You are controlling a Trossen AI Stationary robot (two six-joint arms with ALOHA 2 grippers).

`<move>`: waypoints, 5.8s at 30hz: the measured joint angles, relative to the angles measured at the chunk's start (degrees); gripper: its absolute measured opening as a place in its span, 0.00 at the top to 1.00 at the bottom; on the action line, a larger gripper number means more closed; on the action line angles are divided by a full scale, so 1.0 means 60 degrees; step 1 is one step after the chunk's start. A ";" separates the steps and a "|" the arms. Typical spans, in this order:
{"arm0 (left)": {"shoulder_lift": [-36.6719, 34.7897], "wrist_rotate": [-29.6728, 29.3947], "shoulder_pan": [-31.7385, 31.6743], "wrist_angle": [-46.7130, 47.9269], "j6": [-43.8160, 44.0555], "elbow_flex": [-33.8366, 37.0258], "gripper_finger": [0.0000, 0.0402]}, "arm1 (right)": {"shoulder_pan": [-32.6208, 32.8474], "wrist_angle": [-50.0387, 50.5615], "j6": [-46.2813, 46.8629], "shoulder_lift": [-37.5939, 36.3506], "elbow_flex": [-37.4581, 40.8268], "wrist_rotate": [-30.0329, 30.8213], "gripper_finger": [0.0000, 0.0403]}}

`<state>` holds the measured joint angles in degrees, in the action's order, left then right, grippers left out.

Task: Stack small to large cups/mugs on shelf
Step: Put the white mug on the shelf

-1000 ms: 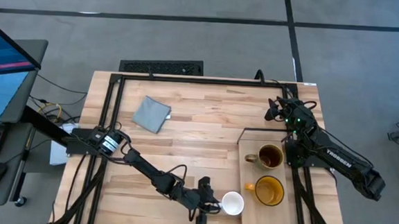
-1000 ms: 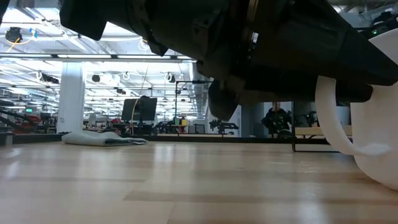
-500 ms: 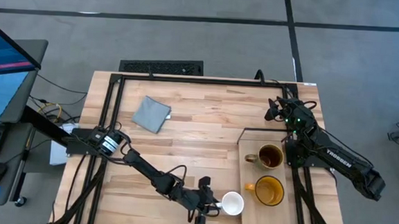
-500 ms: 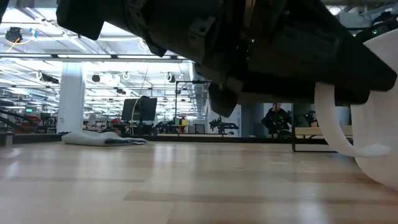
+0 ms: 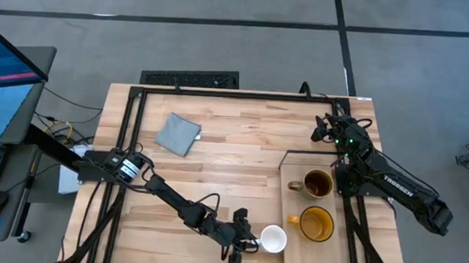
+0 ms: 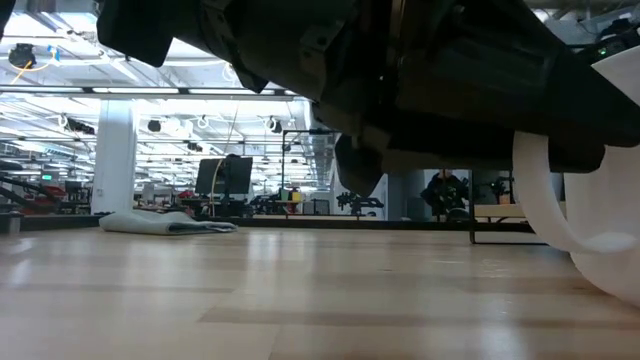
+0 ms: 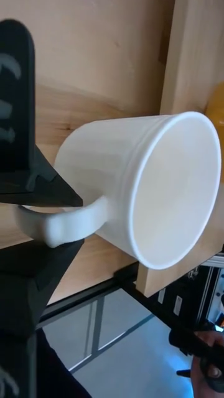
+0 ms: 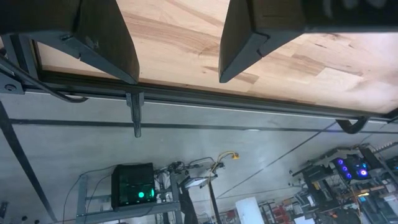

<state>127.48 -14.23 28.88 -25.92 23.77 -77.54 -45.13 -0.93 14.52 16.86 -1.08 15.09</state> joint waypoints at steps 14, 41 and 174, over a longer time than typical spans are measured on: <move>0.0000 -0.0084 0.0000 0.0199 0.0046 0.0000 0.63 | -0.0001 0.0000 0.0000 0.0000 0.0000 0.0000 0.39; 0.0000 -0.0748 0.0084 -0.0801 -0.0927 -0.0004 0.61 | 0.0001 0.0000 0.0004 0.0004 0.0000 0.0000 0.39; -0.1060 0.1295 -0.0824 0.2409 -0.3796 -0.0382 0.61 | -0.0003 -0.0015 -0.0007 0.0000 0.0000 0.0073 0.39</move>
<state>121.12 -6.46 23.94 -11.46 1.00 -79.83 -45.15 -1.02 14.48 16.86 -1.08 15.53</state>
